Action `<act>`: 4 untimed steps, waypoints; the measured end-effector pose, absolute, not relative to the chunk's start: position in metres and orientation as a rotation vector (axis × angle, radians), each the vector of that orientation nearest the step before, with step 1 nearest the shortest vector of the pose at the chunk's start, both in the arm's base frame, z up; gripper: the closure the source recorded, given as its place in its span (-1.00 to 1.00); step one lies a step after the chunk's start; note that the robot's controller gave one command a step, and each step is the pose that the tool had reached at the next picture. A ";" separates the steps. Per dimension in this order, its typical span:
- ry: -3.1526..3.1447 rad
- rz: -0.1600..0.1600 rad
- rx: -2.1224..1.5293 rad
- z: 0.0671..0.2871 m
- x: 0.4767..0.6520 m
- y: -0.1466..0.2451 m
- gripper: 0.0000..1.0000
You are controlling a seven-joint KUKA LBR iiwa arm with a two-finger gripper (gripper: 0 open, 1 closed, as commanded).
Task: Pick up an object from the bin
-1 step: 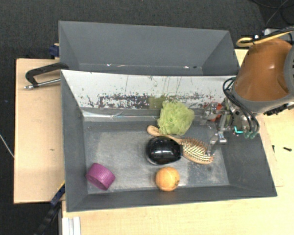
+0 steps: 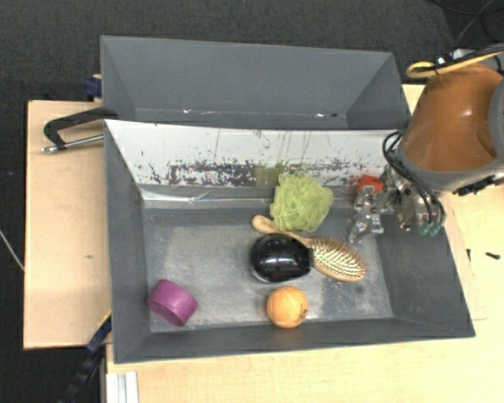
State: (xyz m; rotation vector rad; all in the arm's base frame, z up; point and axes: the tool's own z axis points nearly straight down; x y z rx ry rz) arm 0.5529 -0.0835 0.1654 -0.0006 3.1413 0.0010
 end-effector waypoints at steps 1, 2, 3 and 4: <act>3.141 0.001 -0.001 0.165 0.553 -0.083 -1.00; 3.141 0.001 -0.001 0.165 0.553 -0.083 1.00; 3.141 0.001 -0.001 0.165 0.553 -0.083 1.00; 3.143 0.001 -0.025 0.213 0.549 -0.080 1.00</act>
Offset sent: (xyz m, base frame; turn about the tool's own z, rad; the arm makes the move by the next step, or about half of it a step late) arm 0.0000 0.0000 0.0000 0.0000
